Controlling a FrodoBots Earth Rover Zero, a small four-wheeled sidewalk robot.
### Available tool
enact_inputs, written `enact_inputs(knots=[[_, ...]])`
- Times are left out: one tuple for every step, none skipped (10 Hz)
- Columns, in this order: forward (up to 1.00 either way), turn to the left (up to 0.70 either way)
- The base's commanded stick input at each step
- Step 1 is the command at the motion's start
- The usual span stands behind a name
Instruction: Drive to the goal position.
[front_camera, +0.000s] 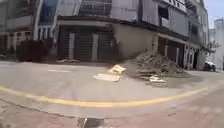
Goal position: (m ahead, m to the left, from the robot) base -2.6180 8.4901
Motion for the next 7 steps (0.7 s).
enact_inputs(knots=[[1.00,0.00],[1.00,0.00],[1.00,0.00],[1.00,0.00],[1.00,0.40],[1.00,0.40],[1.00,0.40]])
